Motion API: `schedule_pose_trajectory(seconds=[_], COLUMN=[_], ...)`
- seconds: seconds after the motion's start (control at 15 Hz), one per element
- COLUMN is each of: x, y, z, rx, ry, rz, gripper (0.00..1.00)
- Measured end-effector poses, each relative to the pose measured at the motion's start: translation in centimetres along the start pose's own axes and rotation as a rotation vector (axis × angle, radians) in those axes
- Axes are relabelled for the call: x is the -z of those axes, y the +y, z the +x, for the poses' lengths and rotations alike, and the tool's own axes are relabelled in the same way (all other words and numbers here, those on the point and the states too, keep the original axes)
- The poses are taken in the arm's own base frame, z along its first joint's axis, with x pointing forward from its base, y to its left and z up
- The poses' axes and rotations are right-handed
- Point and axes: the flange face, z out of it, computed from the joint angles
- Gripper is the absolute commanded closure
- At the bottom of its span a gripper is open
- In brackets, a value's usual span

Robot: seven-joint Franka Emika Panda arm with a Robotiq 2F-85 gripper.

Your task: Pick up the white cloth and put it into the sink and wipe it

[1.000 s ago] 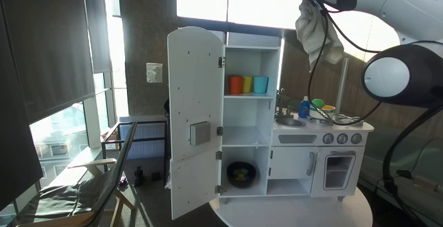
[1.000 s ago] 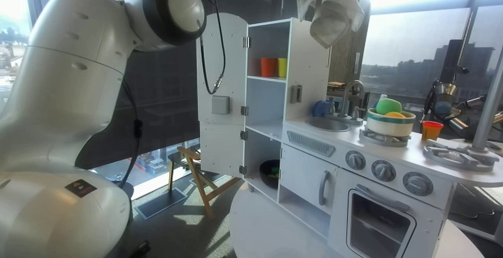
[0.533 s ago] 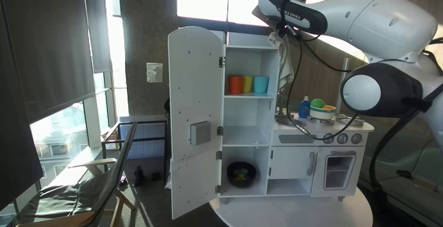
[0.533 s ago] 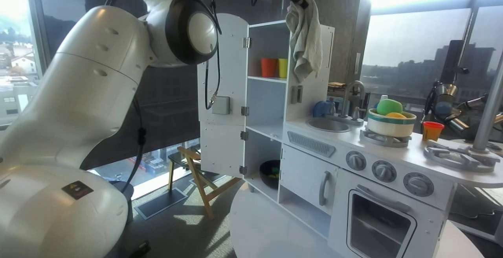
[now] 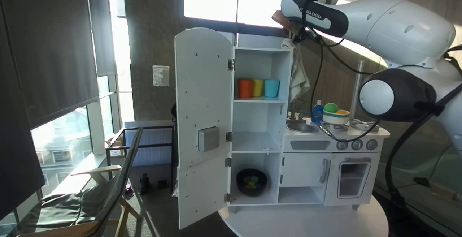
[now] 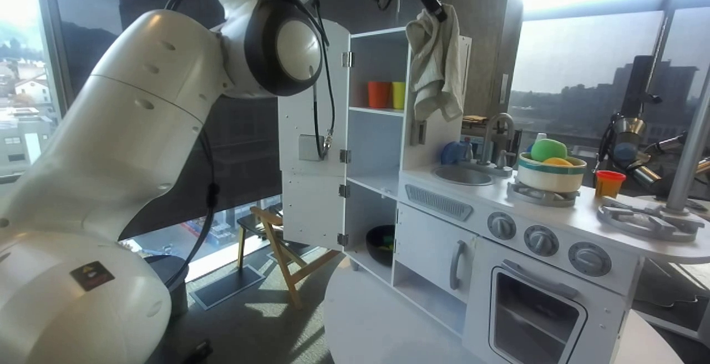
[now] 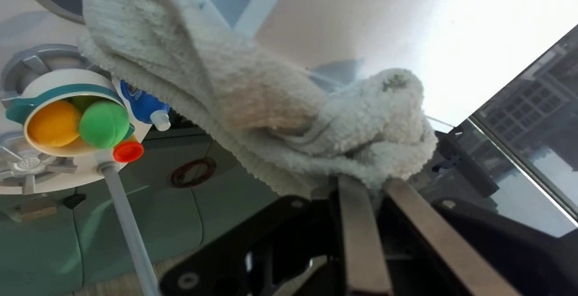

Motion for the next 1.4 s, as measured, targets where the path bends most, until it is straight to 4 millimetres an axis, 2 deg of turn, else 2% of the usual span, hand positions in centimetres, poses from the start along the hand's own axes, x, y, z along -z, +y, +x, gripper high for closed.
schedule_pose_trajectory(seconds=[0.27, 0.67, 1.0, 1.2, 1.4], x=[-2.7, -7.3, -11.8, -12.6, -13.7], y=[0.5, 2.8, 4.3, 4.8, 5.2], z=[-0.1, 1.7, 0.9, 1.6, 3.5], rx=[0.097, 0.110, 0.145, 0.110, 0.032], ry=[-0.104, -0.131, -0.236, -0.296, -0.343], rz=[0.012, -0.063, -0.106, -0.063, 0.044], gripper=[0.93, 0.92, 0.92, 0.91, 0.92])
